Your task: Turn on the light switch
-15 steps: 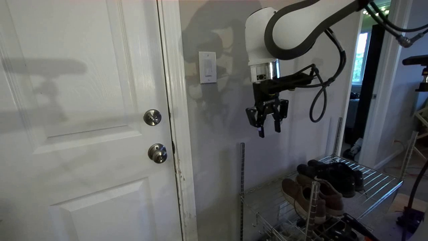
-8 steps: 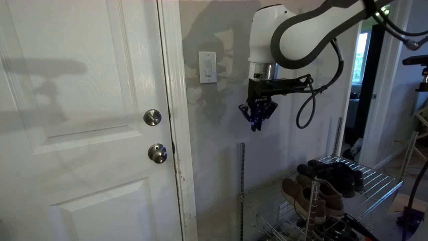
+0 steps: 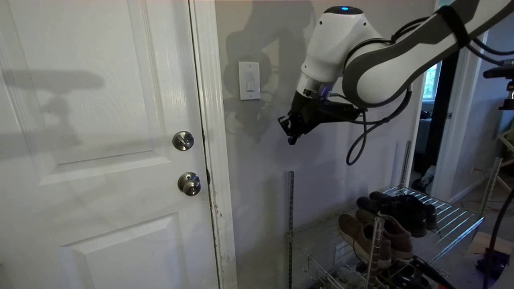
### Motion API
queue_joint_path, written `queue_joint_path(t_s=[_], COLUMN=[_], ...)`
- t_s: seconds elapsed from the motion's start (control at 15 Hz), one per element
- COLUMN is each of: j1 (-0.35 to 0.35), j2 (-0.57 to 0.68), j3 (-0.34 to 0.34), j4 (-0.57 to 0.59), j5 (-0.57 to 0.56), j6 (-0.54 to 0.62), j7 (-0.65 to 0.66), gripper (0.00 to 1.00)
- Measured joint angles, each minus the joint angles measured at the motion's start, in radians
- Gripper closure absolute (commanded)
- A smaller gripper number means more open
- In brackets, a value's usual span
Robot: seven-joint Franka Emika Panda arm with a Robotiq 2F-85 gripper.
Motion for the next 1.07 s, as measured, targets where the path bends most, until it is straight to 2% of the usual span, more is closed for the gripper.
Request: queue_joint_path(t_s=[0.33,0.6,1.07], j1=[-0.127,-0.222,-0.335], j2=[-0.018,-0.026,-0.036], j3=[0.107,0.192,0.335], j4=[-0.001,0.036,0.152], j5=[-0.258,-0.412,-0.633], j6=[0.131,0.141,0.136], j7=[0.231,0.382,0.551], gripper=[0.96,0.96,0.96])
